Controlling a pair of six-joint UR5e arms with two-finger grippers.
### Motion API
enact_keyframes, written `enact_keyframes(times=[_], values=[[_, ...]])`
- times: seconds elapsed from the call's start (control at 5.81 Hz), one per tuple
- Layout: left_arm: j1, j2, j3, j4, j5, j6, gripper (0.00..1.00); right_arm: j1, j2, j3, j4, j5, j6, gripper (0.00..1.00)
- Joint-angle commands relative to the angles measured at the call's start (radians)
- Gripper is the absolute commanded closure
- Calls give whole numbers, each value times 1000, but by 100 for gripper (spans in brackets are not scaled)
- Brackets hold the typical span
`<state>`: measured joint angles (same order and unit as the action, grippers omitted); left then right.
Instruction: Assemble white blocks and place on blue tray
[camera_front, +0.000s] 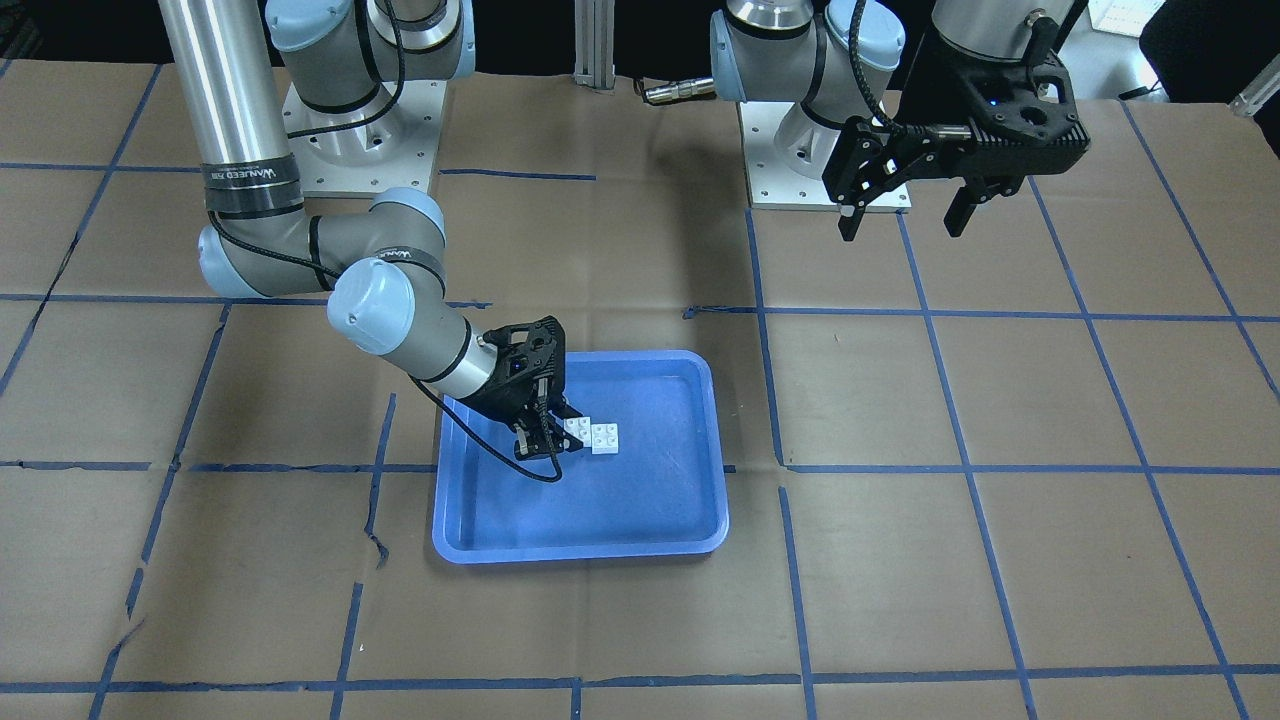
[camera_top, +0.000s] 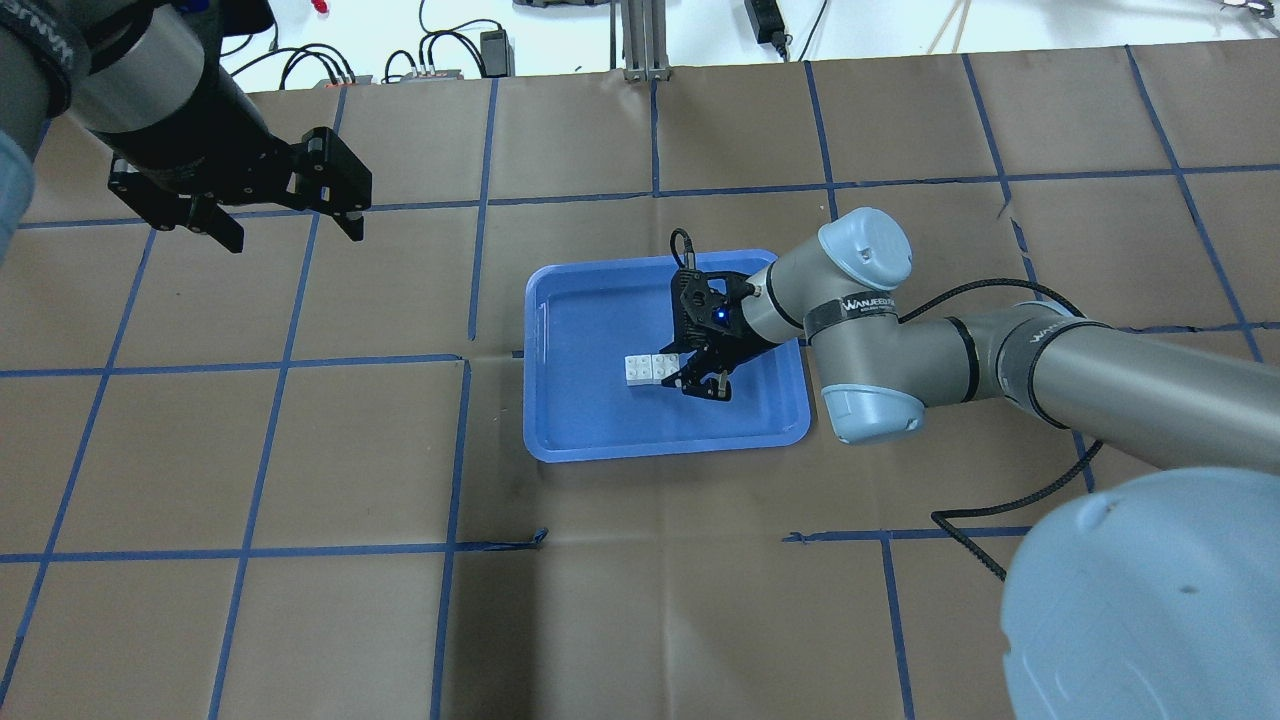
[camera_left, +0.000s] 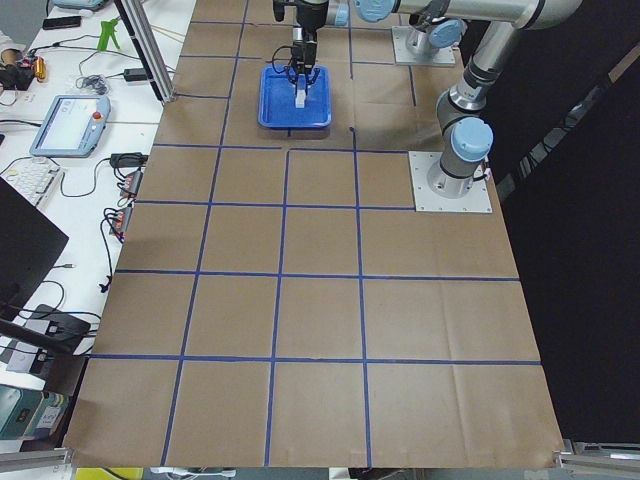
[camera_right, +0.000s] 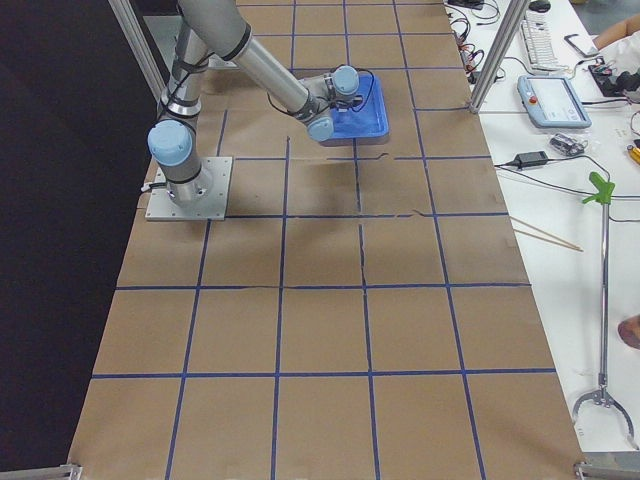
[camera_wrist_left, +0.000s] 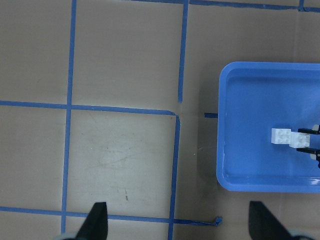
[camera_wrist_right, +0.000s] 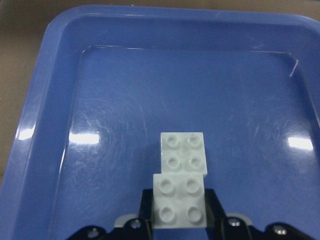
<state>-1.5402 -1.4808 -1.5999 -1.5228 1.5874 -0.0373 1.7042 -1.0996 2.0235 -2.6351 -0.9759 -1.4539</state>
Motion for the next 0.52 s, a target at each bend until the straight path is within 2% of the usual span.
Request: enact_keyframes(times=[0.0, 0.34], values=[[0, 1, 0, 0, 2, 4, 1, 0, 6, -2, -5, 0, 1, 72], [0, 2, 0, 0, 0, 4, 1, 0, 6, -2, -8, 0, 16, 72]])
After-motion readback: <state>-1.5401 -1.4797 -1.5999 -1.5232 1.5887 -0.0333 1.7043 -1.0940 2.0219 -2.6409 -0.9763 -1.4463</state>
